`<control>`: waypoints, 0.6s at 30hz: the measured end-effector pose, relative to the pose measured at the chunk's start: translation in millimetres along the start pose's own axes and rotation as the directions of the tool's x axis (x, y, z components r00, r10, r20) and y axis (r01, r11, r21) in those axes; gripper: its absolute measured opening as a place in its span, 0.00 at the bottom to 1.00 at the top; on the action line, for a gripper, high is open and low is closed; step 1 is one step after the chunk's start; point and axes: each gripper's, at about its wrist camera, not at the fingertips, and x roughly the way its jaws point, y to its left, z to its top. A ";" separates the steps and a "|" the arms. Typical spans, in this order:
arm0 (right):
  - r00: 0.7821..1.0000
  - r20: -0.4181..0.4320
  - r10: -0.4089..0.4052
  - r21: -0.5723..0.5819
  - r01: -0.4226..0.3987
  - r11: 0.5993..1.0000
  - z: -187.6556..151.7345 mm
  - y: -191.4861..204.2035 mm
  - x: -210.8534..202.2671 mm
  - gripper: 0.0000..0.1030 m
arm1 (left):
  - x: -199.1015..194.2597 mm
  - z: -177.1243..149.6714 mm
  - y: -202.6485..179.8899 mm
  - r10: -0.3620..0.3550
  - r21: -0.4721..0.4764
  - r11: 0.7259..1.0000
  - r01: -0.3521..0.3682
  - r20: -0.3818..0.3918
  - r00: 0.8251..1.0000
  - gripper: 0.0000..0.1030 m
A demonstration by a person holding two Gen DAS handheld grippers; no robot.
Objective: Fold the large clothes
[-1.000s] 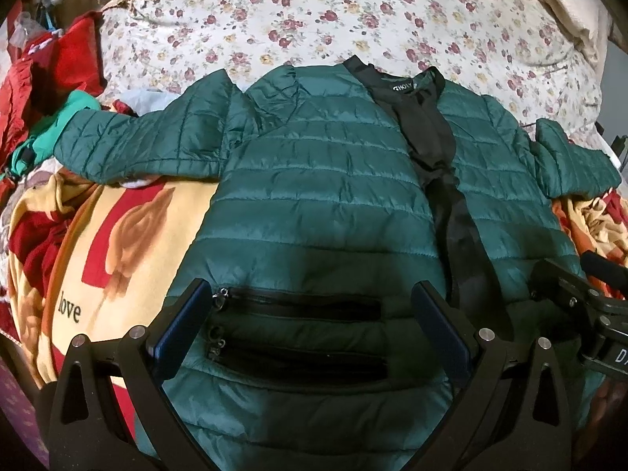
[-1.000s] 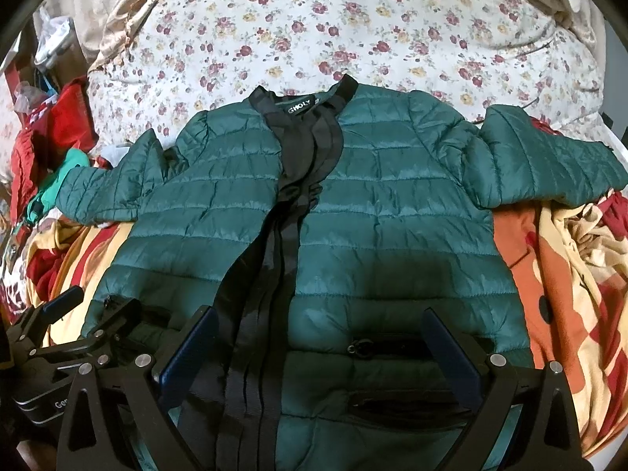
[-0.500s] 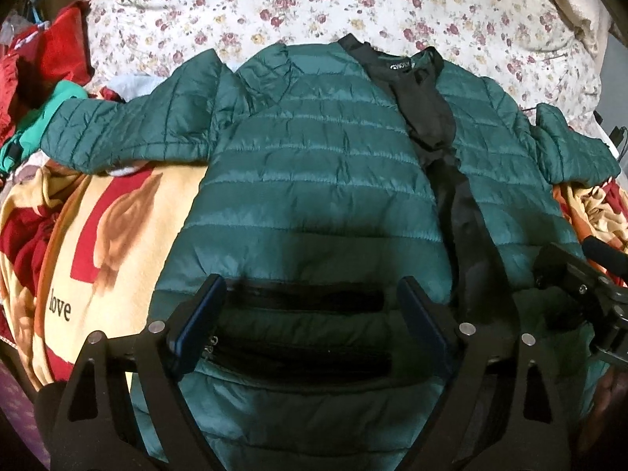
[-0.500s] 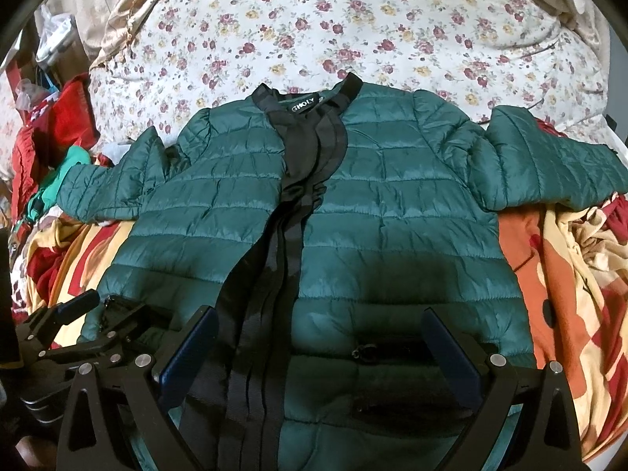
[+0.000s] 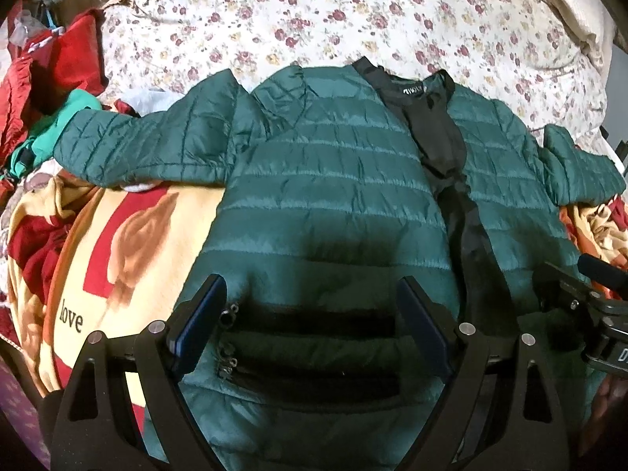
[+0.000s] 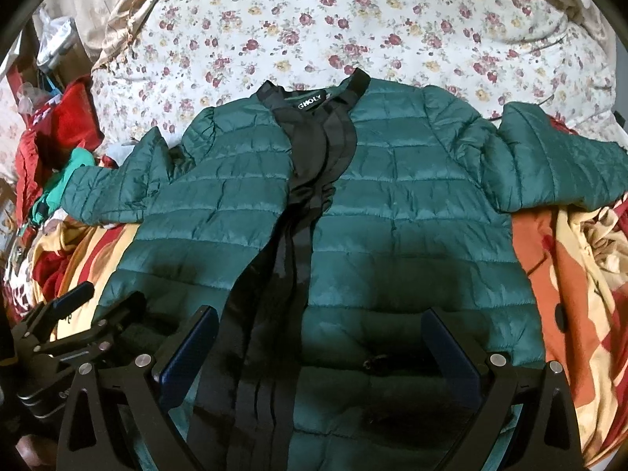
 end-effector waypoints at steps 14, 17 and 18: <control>1.000 0.021 0.012 0.005 -0.012 1.000 22.8 -0.9 7.6 0.99 | 0.9 17.9 12.8 0.025 -0.020 1.000 -0.024 0.026 0.999 0.86; 1.000 0.019 0.016 0.000 -0.016 1.000 28.7 1.7 10.5 0.99 | 1.3 23.0 16.8 0.030 -0.028 0.999 -0.030 0.030 0.999 0.86; 1.000 0.019 0.013 -0.003 -0.013 1.000 29.9 2.6 11.4 0.99 | 1.3 24.9 18.5 0.033 -0.032 0.999 -0.032 0.032 0.999 0.86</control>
